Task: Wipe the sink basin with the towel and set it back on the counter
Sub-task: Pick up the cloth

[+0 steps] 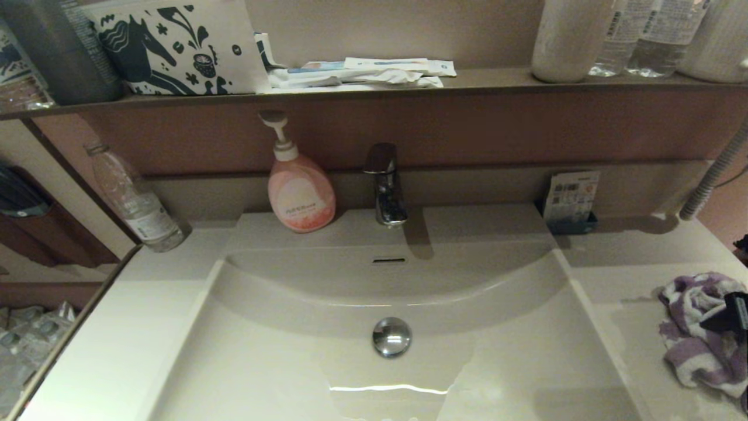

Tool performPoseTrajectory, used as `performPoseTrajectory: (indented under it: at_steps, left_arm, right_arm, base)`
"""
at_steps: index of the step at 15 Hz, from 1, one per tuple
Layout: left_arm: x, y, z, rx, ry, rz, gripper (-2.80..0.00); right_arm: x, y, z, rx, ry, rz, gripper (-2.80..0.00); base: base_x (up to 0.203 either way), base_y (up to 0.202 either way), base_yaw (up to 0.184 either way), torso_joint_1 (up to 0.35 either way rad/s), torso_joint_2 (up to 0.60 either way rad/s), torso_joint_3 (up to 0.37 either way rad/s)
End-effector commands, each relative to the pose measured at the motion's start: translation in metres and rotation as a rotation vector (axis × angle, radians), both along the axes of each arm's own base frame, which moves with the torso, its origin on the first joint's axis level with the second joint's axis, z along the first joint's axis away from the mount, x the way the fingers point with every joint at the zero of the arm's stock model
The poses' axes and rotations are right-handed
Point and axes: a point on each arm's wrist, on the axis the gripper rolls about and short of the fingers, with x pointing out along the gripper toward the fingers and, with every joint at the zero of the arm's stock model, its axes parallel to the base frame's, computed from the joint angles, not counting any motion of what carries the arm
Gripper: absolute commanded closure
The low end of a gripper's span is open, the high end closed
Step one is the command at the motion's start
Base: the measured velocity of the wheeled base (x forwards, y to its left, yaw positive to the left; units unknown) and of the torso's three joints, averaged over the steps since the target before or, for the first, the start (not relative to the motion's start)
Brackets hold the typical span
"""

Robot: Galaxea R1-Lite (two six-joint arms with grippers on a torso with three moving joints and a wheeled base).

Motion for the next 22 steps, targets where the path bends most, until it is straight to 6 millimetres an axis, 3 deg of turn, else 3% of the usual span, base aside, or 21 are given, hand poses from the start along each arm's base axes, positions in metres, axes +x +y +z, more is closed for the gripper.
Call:
performPoseTrajectory:
  at_steps: [1,5,10,14,17,19,22]
  left_arm:
    - [0.000,0.000,0.000,-0.001,0.000,-0.001,0.00]
    - [0.000,0.000,0.000,-0.001,0.000,-0.001,0.00]
    - [0.000,0.000,0.000,0.000,0.002,-0.001,0.00]
    - [0.000,0.000,0.000,-0.001,0.001,-0.001,0.00]
    - [0.000,0.000,0.000,-0.001,0.000,-0.001,0.00]
    - [0.000,0.000,0.000,0.000,0.002,-0.001,0.00]
    - [0.000,0.000,0.000,-0.001,0.002,-0.001,0.00]
  right_arm:
    - [-0.007,0.004,0.012,-0.018,-0.040,0.001,0.00]
    - [-0.029,0.014,0.043,-0.038,-0.086,0.001,0.00]
    - [-0.063,0.039,0.110,0.079,-0.151,0.027,0.00]
    - [-0.096,0.084,0.177,0.192,-0.306,0.137,0.00]
    - [-0.120,0.109,0.214,0.282,-0.378,0.235,0.00]
    - [-0.131,0.121,0.230,0.355,-0.412,0.287,0.00]
    - [-0.139,0.134,0.237,0.481,-0.402,0.329,0.00]
  base:
    - [0.000,0.000,0.000,0.000,0.00,0.000]
    - [0.000,0.000,0.000,0.000,0.00,0.000]
    - [0.000,0.000,0.000,0.000,0.00,0.000]
    - [0.000,0.000,0.000,0.000,0.00,0.000]
    - [0.000,0.000,0.000,0.000,0.00,0.000]
    - [0.000,0.000,0.000,0.000,0.00,0.000]
    - [0.000,0.000,0.000,0.000,0.00,0.000]
